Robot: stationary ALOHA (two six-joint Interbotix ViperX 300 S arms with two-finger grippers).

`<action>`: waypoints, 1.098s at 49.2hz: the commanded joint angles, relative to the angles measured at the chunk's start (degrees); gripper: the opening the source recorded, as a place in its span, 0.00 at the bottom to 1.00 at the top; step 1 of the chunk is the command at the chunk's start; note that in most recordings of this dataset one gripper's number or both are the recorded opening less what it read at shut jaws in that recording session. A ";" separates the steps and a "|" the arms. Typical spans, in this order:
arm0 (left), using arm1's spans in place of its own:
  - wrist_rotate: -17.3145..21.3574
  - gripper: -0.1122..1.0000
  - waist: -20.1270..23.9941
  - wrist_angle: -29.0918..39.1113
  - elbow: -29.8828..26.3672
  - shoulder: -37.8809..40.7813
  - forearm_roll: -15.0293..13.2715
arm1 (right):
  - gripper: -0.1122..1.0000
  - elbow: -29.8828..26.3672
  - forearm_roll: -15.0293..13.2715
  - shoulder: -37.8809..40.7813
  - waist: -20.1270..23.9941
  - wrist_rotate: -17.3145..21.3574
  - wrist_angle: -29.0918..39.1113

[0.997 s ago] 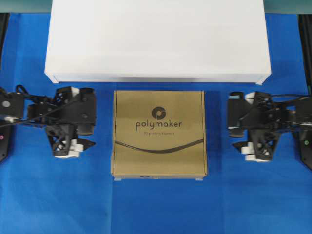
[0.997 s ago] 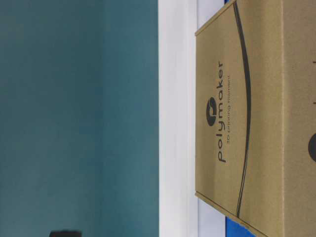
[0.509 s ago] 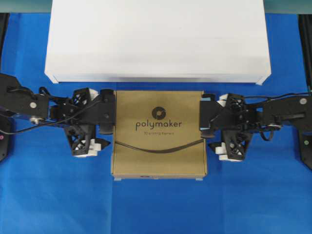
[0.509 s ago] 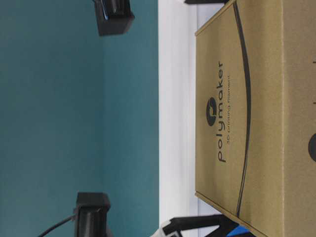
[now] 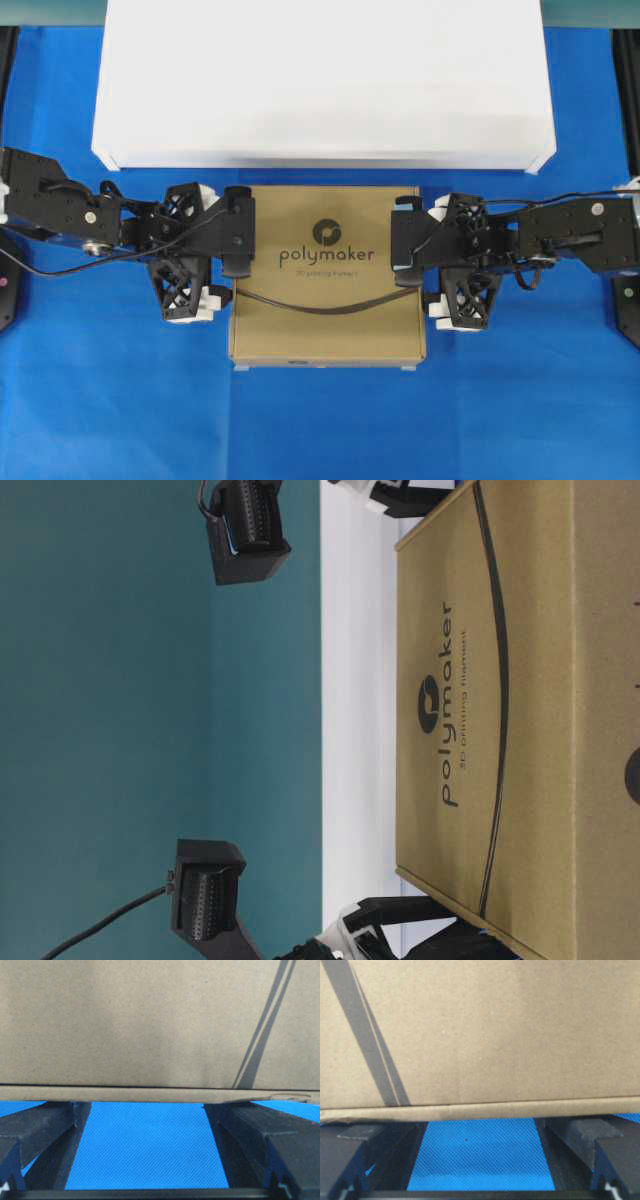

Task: Place the cardboard box on the stand after clamping it between your arms.
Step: 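Press both grippers against the box's left and right sides, then lift the clamped box and carry it back toward the white stand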

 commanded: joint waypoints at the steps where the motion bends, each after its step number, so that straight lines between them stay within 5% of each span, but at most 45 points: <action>1: -0.09 0.89 0.09 -0.70 -1.41 -0.18 0.18 | 0.99 -1.85 0.09 -0.44 -0.18 0.18 -1.05; 21: -0.35 0.88 -0.26 4.57 -6.77 -2.55 0.18 | 0.99 -4.31 0.18 -3.43 -0.18 0.62 0.79; 46: -0.35 0.88 -0.35 26.54 -21.36 -13.01 0.18 | 0.99 -18.90 0.26 -15.56 -0.18 0.70 27.86; 54: -0.18 0.88 -0.26 31.99 -24.61 -13.71 0.18 | 0.99 -21.62 0.26 -15.91 -0.18 0.62 31.11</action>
